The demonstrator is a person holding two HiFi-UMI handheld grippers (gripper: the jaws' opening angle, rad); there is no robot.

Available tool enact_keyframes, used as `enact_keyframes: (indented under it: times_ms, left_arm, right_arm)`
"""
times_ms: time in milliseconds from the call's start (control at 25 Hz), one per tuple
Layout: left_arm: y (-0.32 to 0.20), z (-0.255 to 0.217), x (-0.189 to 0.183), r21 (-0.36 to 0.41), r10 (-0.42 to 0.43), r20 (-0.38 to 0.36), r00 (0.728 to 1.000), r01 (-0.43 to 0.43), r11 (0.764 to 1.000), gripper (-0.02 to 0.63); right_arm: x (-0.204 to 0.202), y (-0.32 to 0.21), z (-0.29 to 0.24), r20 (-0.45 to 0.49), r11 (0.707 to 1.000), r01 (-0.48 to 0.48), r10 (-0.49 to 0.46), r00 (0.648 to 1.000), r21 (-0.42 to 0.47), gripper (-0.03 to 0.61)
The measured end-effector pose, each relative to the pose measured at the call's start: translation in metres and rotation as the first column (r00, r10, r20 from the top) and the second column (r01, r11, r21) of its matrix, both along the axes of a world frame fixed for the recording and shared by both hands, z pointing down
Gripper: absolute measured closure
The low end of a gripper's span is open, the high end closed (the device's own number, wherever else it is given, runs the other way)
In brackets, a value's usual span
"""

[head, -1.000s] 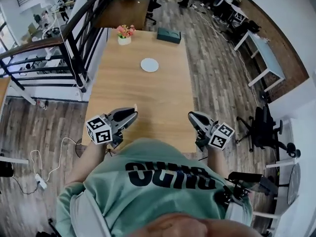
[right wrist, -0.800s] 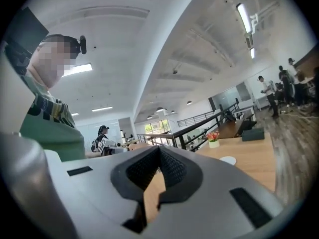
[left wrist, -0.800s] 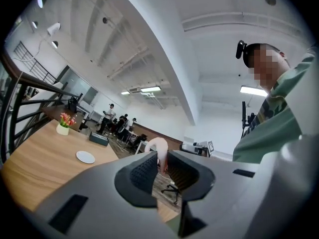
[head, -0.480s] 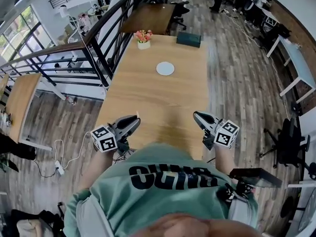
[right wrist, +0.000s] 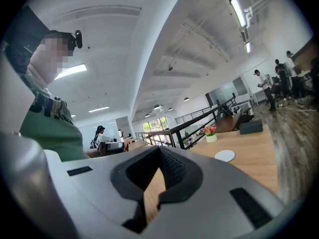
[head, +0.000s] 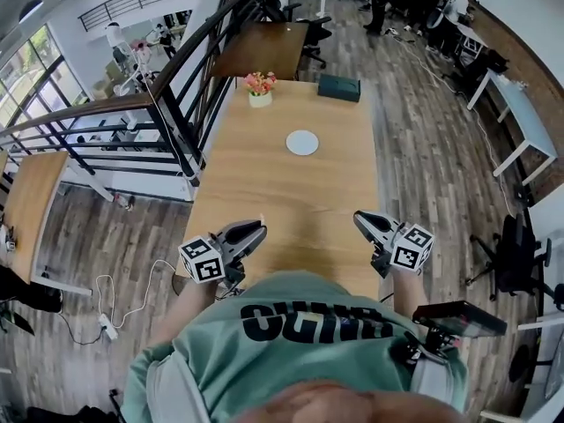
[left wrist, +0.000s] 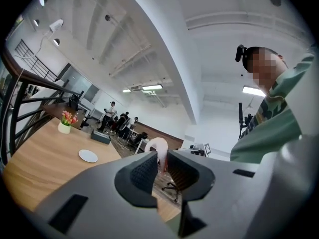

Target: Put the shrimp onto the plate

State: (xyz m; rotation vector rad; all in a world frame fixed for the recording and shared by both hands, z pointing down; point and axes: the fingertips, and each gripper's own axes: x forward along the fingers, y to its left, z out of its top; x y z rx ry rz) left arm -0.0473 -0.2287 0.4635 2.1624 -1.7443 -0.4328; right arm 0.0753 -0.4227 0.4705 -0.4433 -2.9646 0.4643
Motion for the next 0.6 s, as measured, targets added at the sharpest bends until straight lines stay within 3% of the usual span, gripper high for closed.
enact_keyframes:
  times_ms: [320,600]
  left_arm:
    - [0.050,0.003,-0.117,0.045,0.027,0.045,0.999,-0.029,0.999,0.549]
    - [0.051,0.025,-0.153,0.017,-0.005,0.006,1.000,0.005,1.000,0.549]
  right_arm:
    - [-0.108,0.061,-0.038,-0.052,0.998,-0.015,0.019,0.998,0.068,0.572]
    - [-0.145,0.055,-0.037,-0.063,0.998,-0.011,0.015,0.998,0.061,0.572]
